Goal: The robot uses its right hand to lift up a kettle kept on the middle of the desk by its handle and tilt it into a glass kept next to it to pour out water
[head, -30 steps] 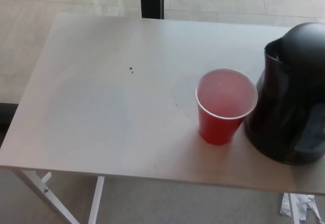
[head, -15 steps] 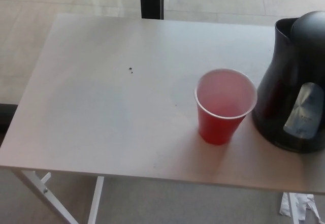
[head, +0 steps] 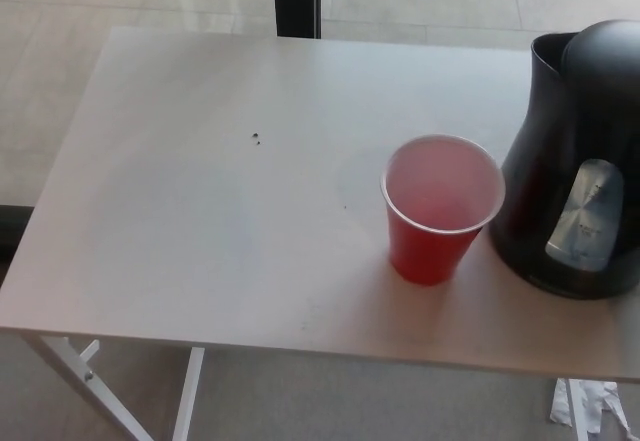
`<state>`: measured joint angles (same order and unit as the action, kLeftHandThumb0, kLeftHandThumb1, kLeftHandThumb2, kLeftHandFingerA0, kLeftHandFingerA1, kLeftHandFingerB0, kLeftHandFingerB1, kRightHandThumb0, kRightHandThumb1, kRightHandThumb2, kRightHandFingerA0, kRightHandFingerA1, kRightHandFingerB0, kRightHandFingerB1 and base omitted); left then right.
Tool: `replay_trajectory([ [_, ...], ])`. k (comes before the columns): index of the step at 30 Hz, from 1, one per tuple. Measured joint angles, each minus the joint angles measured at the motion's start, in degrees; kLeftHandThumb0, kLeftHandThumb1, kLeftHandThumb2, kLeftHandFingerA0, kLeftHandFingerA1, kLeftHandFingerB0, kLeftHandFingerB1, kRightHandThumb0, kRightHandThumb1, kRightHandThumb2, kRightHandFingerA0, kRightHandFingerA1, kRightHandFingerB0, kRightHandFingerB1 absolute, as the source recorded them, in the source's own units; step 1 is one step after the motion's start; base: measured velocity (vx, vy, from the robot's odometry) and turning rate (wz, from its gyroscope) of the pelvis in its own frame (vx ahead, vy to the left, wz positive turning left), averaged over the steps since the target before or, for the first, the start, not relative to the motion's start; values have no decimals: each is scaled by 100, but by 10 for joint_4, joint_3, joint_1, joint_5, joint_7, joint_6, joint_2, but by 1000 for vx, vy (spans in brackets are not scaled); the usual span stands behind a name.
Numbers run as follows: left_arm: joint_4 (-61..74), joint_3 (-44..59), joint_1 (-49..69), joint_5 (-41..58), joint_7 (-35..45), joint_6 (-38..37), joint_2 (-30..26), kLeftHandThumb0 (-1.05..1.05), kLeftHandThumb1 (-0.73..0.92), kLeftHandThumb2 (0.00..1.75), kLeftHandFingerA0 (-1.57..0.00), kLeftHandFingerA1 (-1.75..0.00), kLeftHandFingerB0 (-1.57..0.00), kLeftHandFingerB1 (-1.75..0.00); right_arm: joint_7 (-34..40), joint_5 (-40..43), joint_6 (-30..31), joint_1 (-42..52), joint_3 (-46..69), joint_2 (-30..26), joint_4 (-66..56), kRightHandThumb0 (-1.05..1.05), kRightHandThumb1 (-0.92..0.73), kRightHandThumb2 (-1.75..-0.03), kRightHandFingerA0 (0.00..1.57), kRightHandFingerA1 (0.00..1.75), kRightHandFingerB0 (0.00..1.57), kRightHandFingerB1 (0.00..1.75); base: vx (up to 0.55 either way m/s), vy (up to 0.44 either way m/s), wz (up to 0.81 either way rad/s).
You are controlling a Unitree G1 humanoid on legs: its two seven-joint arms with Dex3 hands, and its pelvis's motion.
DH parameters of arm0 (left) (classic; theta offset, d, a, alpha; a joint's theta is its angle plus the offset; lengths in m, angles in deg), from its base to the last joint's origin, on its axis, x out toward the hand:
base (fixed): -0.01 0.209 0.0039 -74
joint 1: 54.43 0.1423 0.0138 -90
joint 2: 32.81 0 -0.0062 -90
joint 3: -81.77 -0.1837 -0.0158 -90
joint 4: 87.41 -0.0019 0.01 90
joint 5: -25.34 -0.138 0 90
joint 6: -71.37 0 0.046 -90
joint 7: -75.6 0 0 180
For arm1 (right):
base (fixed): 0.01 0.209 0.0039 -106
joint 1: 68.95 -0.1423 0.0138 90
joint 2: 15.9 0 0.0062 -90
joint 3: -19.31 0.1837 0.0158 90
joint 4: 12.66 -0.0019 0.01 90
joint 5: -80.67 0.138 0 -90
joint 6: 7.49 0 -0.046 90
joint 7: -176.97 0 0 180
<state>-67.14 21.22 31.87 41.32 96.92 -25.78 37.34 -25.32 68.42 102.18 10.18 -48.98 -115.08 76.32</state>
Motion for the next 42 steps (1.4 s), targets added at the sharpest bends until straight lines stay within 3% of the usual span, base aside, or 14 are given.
replay_trajectory([
  [2,0,0,0,0,0,0,0,-93,84,120,-47,-59,-28,-50,-13,15,-4,1,4,-4,3,-94,-55,-58,0,0,0,0,0,0,0],
  [3,-1,0,0,0,0,0,0,-90,82,119,-47,-59,-29,-51,-19,22,-9,1,5,-7,6,-89,-50,-72,0,0,0,0,0,0,0],
  [5,-2,0,0,0,-1,0,0,-90,82,119,-47,-59,-29,-51,-35,40,-21,9,10,-25,8,-89,-50,-72,0,0,0,0,0,0,0],
  [6,-2,0,0,0,-2,0,0,-85,79,119,-41,-58,-21,-48,-41,48,-26,12,12,-32,8,-92,-53,-56,0,0,0,0,0,0,0],
  [8,-2,-4,0,0,-1,0,0,-85,79,119,-41,-58,-21,-48,-50,63,-32,23,22,-44,8,-93,-54,-57,0,0,0,0,0,0,0],
  [9,-2,-6,1,-1,-1,0,0,-91,92,76,-53,-52,-33,-38,-53,69,-34,28,27,-48,9,-101,-56,-58,0,0,0,0,0,0,0],
  [16,-4,-6,1,1,-1,0,0,-96,92,77,-52,-52,-32,-38,-57,100,-51,67,55,-64,12,-103,-57,-59,0,0,0,0,0,0,0],
  [42,-12,0,2,5,-1,0,4,-96,92,77,-52,-52,-32,-38,-53,129,-65,69,38,-86,16,-103,-57,-59,0,0,0,0,0,0,0],
])
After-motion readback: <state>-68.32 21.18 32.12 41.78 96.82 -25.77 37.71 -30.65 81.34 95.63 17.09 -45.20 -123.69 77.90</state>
